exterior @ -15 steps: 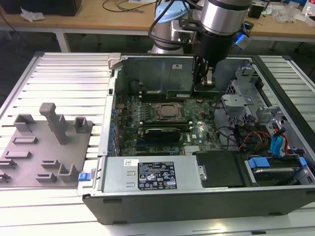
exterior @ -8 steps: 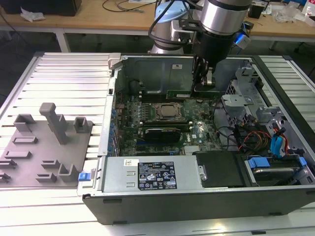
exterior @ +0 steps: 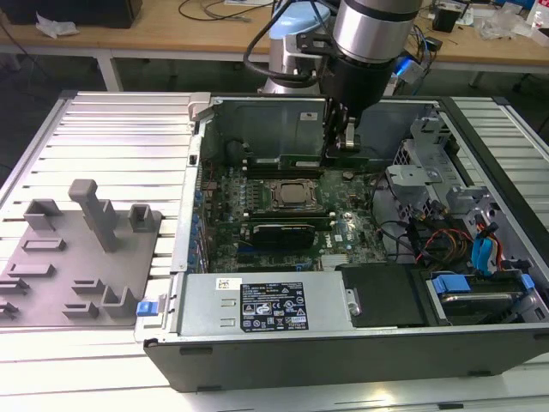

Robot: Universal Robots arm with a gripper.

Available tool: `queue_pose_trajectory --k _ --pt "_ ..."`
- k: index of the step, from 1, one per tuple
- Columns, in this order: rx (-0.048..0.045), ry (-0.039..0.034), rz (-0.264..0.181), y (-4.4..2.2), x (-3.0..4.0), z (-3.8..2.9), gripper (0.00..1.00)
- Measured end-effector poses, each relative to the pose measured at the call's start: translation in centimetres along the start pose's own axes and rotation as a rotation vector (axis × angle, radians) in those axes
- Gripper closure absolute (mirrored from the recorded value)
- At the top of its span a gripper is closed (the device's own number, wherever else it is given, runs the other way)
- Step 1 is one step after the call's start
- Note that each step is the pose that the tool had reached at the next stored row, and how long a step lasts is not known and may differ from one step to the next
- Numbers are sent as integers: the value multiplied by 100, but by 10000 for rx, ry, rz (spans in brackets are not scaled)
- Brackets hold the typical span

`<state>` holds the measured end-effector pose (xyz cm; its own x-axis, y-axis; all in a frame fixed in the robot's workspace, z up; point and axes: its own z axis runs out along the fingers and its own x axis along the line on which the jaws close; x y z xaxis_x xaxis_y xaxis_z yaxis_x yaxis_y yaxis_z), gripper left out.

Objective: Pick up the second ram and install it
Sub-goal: 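Insert the second ram into the second slot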

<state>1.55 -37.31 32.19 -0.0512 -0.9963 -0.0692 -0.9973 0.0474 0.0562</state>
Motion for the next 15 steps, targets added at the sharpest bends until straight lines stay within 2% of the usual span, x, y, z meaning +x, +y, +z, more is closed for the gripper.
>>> queue_pose_trajectory --k 2,9,15 --pt "0 -1 0 29 3 13 87" --pt "0 -4 1 46 6 49 87" --pt "-1 -1 -1 86 17 177 87"
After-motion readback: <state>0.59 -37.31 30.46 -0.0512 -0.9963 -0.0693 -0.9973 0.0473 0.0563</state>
